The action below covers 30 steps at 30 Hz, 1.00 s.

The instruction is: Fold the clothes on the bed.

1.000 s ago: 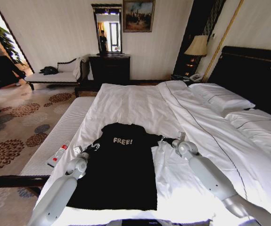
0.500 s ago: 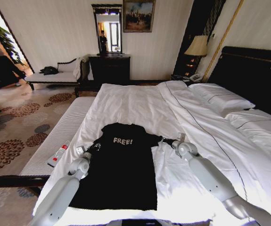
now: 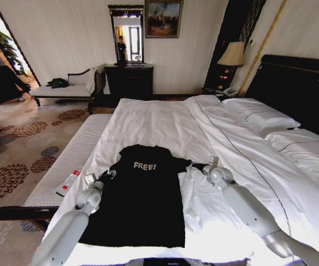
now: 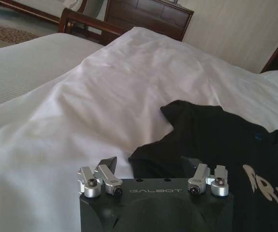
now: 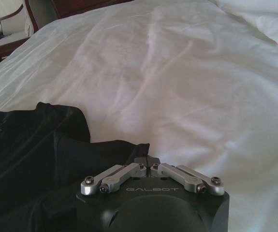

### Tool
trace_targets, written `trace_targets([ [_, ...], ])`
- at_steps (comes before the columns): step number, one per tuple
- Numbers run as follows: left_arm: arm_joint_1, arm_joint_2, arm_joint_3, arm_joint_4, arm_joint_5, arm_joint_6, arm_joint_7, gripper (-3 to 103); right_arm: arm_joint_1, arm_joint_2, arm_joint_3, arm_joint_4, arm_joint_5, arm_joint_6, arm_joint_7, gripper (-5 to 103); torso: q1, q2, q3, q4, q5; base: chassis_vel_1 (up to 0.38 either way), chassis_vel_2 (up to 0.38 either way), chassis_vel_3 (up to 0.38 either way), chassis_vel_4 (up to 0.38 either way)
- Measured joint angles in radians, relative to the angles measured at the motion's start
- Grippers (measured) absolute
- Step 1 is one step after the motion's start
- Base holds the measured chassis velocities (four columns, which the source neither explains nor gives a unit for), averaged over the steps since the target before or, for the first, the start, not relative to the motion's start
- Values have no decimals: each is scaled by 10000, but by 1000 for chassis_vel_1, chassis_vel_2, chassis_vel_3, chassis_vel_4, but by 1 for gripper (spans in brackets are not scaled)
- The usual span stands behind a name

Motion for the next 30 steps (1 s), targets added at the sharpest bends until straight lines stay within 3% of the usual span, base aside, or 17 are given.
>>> trace_targets([
  [8,-274,-153,212,257,34,9,-17,82,13,-8,-9,9,6,0,3,0,0,0,0,-1,-2,0,0,0,0],
  [14,-378,-199,286,354,88,10,-4,64,12,-23,0,-8,11,1,3,0,0,0,0,0,0,0,0,0,0],
  [17,-403,-206,291,416,155,10,26,47,32,-8,-3,-33,11,3,3,0,0,0,0,0,-1,0,0,0,0],
  [18,-403,-206,291,416,155,10,26,47,32,-8,-3,-33,11,3,3,0,0,0,0,0,-1,0,0,0,0],
  [23,-419,-229,291,449,218,9,34,26,85,13,-33,-40,11,5,3,0,0,0,0,0,0,0,0,0,0],
  [30,-362,-201,290,353,214,6,33,7,61,-5,-40,-41,6,5,0,0,1,0,0,-1,0,0,0,0,0],
])
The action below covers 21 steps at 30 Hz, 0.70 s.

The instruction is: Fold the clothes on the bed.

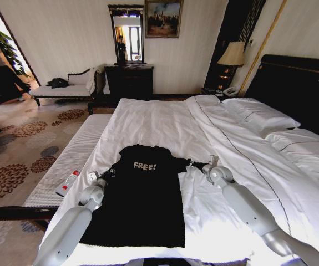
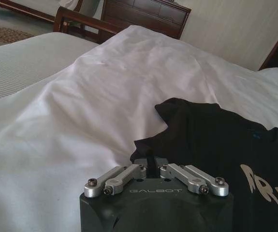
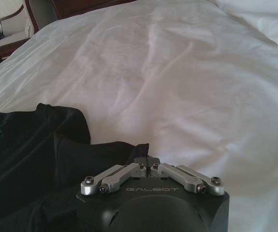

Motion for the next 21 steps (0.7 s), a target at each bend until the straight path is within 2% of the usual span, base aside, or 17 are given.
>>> trace_targets([
  [2,22,7,-6,-22,-5,0,-6,7,-4,-3,0,0,-1,0,-1,0,0,0,0,0,0,0,0,0,0],
  [5,101,49,-52,-81,-40,0,-37,22,-5,-13,5,1,-2,0,-6,0,-1,0,0,1,0,0,0,0,0],
  [6,101,49,-52,-81,-40,0,-37,22,-5,-13,5,1,-2,0,-6,0,-1,0,0,1,0,0,0,0,0],
  [8,130,82,-75,-107,-58,0,-50,33,-3,-17,5,2,-2,1,-7,0,0,0,0,1,0,0,0,0,0],
  [9,136,97,-82,-116,-68,0,-55,33,-2,-18,5,4,-2,1,-8,0,-1,0,0,1,0,0,0,0,0],
  [11,135,121,-99,-125,-89,1,-61,44,-1,-19,5,9,-2,1,-8,0,0,1,0,1,0,0,0,0,0],
  [13,127,125,-101,-125,-99,3,-67,44,0,-19,5,13,-2,1,-8,0,0,0,0,1,0,0,0,0,0],
  [16,26,115,-77,-107,-136,5,-82,60,6,-21,-3,33,-1,1,-7,0,0,0,0,1,0,0,0,0,0],
  [18,15,112,-69,-105,-141,6,-83,60,6,-21,-4,35,-1,1,-6,0,0,0,0,1,0,0,0,0,0],
  [19,-23,106,-44,-100,-150,9,-87,72,8,-22,-6,41,-1,1,-5,0,0,0,0,1,0,0,0,0,0],
  [20,-55,102,-24,-87,-153,11,-88,72,8,-26,-6,43,0,0,-5,0,0,0,0,1,0,0,0,0,0],
  [21,-99,95,4,-48,-154,26,-90,76,4,-33,-6,46,0,1,-4,0,0,0,0,0,0,0,0,0,0],
])
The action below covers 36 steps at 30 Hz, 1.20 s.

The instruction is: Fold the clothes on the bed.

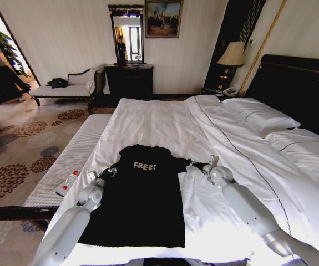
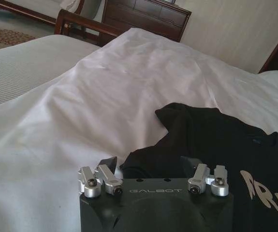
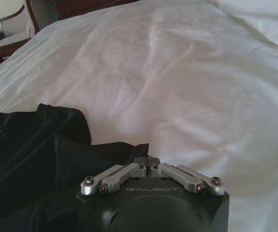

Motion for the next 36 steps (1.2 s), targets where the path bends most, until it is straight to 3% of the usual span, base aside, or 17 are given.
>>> trace_targets([
  [3,-20,-5,9,40,-2,23,-1,78,-10,-14,1,3,1,0,0,0,0,0,0,0,0,0,0,0,0],
  [6,-31,-31,9,143,-7,68,3,64,-20,-52,13,18,8,0,0,0,-1,0,0,0,0,0,0,0,0],
  [8,-32,-42,9,160,-3,68,6,64,-21,-60,17,21,11,0,0,0,-1,0,0,0,0,0,0,0,0],
  [9,-33,-51,10,164,-1,68,7,53,-20,-63,17,23,14,0,0,0,-1,0,0,0,0,0,0,0,0],
  [12,-47,-58,7,159,3,68,8,47,-16,-66,17,30,16,0,0,0,0,0,0,0,0,0,0,0,0],
  [15,-105,-75,-68,121,-8,64,10,32,-11,-64,15,33,16,0,4,0,0,0,0,0,0,0,0,0,0],
  [17,-124,-73,-79,121,-15,64,11,32,-8,-61,12,33,14,1,5,0,0,0,0,0,0,0,0,0,0],
  [22,-122,-59,-79,145,-17,61,17,10,12,-41,9,33,13,2,6,0,0,0,0,0,0,0,0,0,0],
  [23,-122,-59,-79,145,-17,61,17,10,12,-41,9,33,13,2,6,0,0,0,0,0,0,0,0,0,0],
  [24,-96,-65,-80,145,0,58,20,2,-13,-44,11,33,13,4,6,0,0,0,0,0,0,0,0,0,0],
  [36,-445,-74,-76,406,127,-8,51,0,-97,-69,60,33,6,18,6,0,0,0,1,1,-2,0,0,0,0],
])
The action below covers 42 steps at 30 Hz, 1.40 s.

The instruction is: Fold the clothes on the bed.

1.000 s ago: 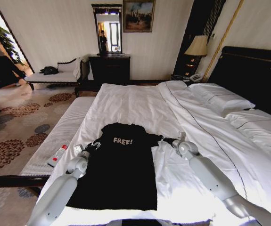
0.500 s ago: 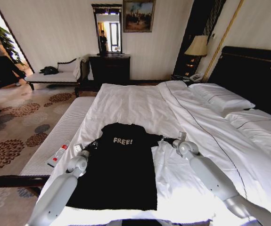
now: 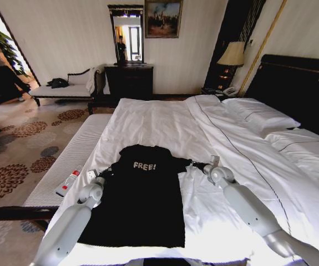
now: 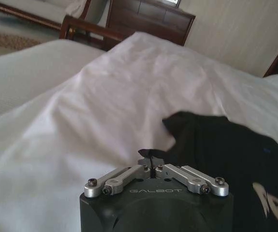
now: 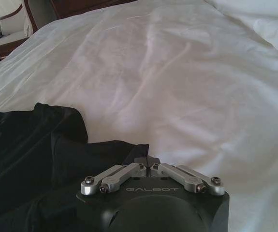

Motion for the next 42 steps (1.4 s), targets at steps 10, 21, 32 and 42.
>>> trace_targets([
  [10,-1931,560,83,945,-14,-96,403,0,-45,-12,8,47,-3,13,-2,0,0,0,0,-2,0,0,0,0,0],
  [21,-2955,747,195,2772,88,-285,956,0,38,-64,-64,148,29,17,-16,0,1,0,1,1,0,0,0,0,0],
  [32,-2523,590,-67,2910,260,-401,1020,0,435,-240,-609,1014,445,-67,98,0,0,0,-1,-2,1,0,0,0,0],
  [42,-2404,486,-134,2687,375,-416,966,0,1963,110,-2236,1627,1149,-214,361,0,1,0,-1,-1,2,0,0,0,0],
])
